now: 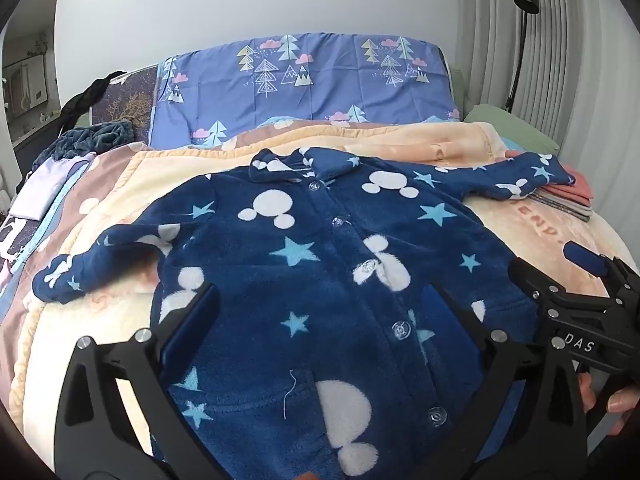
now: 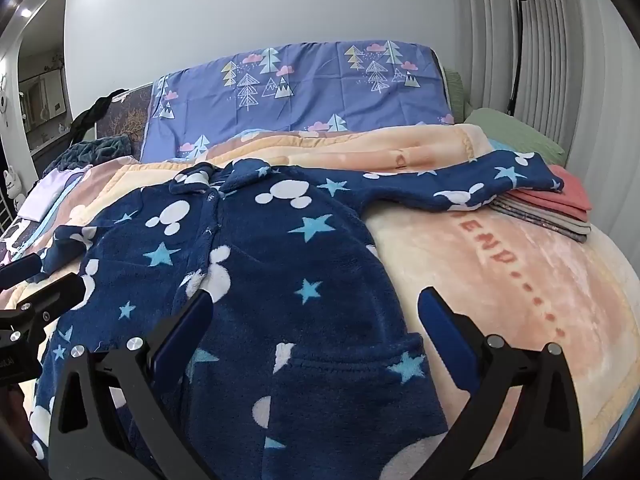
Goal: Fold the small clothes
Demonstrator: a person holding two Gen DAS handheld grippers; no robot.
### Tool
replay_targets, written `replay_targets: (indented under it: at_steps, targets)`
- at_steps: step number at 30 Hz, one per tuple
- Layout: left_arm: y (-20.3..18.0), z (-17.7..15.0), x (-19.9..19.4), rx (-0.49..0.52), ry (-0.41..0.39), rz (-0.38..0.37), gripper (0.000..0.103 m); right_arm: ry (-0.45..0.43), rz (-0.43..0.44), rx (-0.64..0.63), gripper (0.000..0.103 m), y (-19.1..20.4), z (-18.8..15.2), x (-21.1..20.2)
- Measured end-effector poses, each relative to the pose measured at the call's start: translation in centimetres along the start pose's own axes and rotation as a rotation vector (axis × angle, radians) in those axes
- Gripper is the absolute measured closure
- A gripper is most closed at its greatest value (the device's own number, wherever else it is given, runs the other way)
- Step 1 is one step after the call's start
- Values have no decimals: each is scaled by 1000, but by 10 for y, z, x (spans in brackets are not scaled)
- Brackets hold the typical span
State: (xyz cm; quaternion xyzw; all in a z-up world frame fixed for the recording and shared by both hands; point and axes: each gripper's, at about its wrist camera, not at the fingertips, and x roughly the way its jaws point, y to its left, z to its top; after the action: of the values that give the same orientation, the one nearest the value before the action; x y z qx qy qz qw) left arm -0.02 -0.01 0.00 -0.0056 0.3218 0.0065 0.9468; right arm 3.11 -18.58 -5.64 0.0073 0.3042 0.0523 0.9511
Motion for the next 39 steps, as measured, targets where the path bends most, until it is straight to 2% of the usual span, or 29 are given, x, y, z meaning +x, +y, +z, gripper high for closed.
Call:
replay_targets:
  at_steps: [13, 24, 39]
  targets:
    - [5, -13, 13, -2, 43, 27, 2, -7, -11, -19, 1, -1, -6, -1]
    - [10, -20, 20, -14, 80, 18, 2, 96, -130, -72, 1, 10, -5, 16]
    - [12, -23, 25, -8, 103, 15, 2, 122, -128, -72, 1, 10, -5, 20]
